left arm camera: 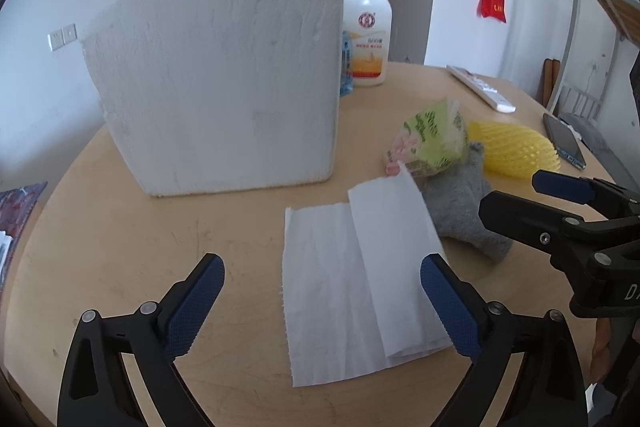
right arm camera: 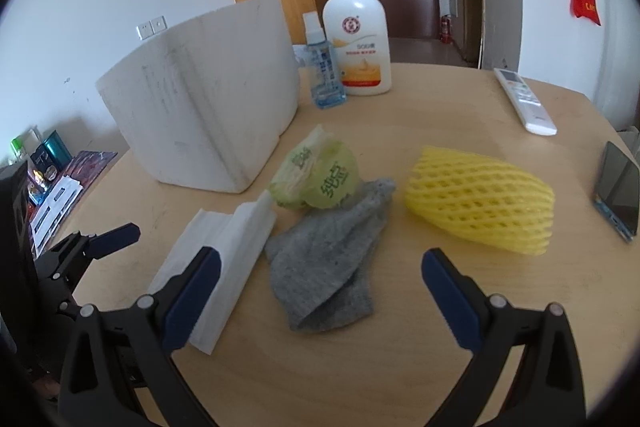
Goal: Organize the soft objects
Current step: 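Close the left tool on the white tissue while the right tool grasps the grey sock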
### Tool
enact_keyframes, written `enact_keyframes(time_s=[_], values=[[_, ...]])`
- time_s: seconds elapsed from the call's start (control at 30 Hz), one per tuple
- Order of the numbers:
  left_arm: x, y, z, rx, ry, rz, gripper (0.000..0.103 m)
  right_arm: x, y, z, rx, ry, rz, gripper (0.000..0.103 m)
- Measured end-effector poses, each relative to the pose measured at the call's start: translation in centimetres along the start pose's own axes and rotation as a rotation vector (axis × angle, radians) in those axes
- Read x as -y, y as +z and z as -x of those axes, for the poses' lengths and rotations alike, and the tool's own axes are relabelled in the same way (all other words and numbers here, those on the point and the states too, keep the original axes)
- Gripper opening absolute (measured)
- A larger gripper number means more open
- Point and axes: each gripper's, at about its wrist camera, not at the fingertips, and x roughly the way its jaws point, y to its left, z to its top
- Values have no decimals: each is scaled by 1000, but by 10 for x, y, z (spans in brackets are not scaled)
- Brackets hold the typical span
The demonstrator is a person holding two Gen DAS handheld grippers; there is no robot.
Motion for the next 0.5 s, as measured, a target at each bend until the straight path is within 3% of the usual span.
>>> enact_keyframes(time_s=[0.1,0.3,0.4,0.47,0.5], values=[[-2,-1,-5,-23,1,2,95,-1,1,-5,-19,1,6,102],[-1,-3,-16,-83,-11,-11,78,-4,3,-11,-34,13,18,102],[-4,-6,-16,-86,-12,-11,77,-5,4,-14,-45,15,22,102],[-4,-7,-15,-84,-15,-15,71,-7,3,-16,-53,12,31,102],[-3,-7,-13,-82,-20,-21,63,-7,3,-16,-54,14,35,102]])
